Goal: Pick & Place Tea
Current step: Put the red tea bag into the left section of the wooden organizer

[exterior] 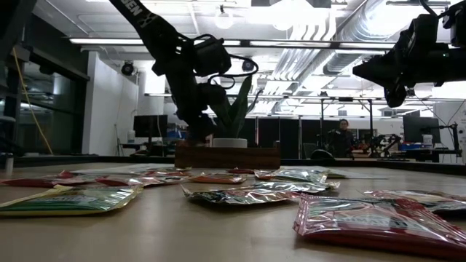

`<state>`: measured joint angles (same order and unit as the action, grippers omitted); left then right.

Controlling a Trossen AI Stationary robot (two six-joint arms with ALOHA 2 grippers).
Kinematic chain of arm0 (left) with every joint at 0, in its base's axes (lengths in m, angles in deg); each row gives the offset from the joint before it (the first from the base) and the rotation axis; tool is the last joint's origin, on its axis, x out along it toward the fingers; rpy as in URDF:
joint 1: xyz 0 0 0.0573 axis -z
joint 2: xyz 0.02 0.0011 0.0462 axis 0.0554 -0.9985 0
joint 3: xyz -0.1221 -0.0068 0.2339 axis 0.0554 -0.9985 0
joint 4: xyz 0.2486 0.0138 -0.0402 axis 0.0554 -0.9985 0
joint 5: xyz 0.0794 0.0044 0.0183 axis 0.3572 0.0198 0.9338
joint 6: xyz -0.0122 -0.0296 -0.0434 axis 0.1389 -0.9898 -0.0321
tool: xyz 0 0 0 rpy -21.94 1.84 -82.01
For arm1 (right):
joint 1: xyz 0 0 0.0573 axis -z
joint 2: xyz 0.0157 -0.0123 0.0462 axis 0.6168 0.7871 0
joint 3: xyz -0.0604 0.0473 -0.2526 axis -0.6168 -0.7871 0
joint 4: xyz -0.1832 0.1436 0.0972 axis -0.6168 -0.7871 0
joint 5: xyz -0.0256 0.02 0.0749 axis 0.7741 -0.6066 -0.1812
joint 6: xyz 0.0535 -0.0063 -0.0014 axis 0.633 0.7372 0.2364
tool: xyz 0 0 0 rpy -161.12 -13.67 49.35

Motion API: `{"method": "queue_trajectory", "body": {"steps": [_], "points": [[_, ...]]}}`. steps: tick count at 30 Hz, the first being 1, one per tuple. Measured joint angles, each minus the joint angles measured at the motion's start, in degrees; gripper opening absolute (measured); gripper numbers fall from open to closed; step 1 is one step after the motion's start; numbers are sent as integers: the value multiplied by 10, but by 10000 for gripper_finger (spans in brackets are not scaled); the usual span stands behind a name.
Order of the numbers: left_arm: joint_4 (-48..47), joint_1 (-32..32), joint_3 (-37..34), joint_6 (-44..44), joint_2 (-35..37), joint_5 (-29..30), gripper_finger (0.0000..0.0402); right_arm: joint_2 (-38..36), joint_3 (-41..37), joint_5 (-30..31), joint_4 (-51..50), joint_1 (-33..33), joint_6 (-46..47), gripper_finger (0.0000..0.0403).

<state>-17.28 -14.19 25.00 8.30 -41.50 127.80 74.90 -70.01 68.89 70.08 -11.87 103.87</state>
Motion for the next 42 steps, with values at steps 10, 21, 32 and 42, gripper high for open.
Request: {"method": "queue_trajectory", "body": {"steps": [10, 21, 32, 42], "points": [[-15, 0, 1, 0, 29, 17, 203, 0, 0, 0, 0, 0, 0, 12], [-169, 1, 0, -52, 120, -38, 203, 0, 0, 0, 0, 0, 0, 12], [-431, 2, -1, -137, 259, -442, 202, 0, 0, 0, -3, 0, 0, 12], [-422, 81, -102, -293, 267, -485, 202, 0, 0, 0, -3, 0, 0, 12]]}}
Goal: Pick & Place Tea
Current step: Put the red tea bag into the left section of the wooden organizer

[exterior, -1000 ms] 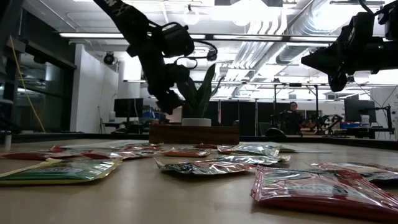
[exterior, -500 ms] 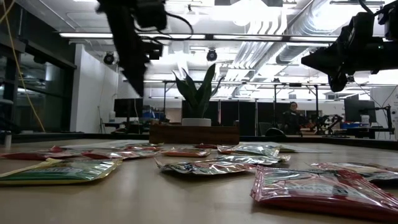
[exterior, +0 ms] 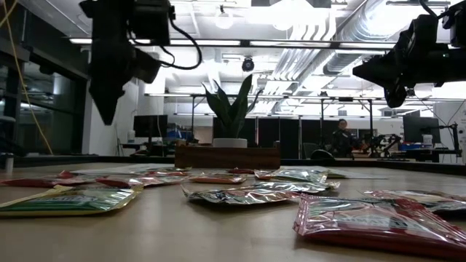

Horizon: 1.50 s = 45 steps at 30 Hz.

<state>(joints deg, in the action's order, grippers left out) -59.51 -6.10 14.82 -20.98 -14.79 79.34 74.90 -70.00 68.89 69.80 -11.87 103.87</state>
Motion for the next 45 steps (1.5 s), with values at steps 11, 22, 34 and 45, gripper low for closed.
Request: {"method": "queue_trajectory", "body": {"steps": [11, 22, 34, 45], "points": [[117, 125, -92, -114, 0, -31, 202, 0, 0, 0, 0, 0, 0, 12], [179, 195, -147, -202, 0, -10, 203, 0, 0, 0, 0, 0, 0, 12], [270, 203, -163, -220, -33, -33, 203, 0, 0, 0, 0, 0, 0, 12], [279, 203, -160, -233, -61, -47, 202, 1, 0, 0, -5, 0, 0, 12]]}}
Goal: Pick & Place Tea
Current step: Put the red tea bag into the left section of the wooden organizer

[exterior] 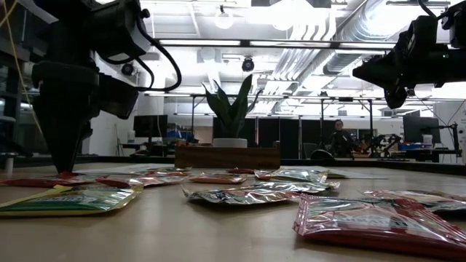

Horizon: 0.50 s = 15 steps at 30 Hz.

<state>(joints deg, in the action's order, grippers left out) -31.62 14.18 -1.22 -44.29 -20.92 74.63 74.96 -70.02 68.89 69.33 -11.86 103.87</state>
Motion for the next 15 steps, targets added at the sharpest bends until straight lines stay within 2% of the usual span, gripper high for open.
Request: {"method": "queue_trajectory", "body": {"steps": [15], "points": [[8, -1, -2, -14, -1, -29, 202, 0, 0, 0, 0, 0, 0, 12]]}}
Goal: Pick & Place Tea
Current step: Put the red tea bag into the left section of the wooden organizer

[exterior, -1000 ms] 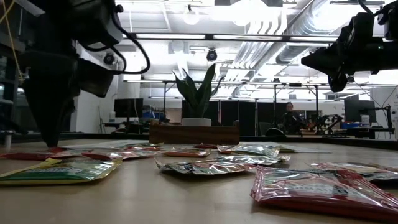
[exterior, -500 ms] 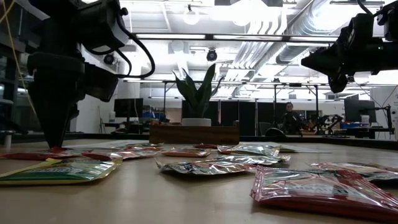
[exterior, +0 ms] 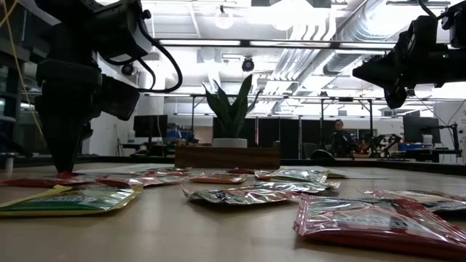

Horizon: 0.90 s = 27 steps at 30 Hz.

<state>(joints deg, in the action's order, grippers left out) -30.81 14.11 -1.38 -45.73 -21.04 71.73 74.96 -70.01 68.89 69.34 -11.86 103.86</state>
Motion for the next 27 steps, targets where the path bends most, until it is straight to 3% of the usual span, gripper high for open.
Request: {"method": "queue_trajectory", "body": {"steps": [15, 27], "points": [[13, 0, 0, -2, -1, -33, 202, 0, 0, 0, 0, 0, 0, 12], [17, 1, 0, -4, -1, -26, 197, 0, 0, 0, 0, 0, 0, 12]]}}
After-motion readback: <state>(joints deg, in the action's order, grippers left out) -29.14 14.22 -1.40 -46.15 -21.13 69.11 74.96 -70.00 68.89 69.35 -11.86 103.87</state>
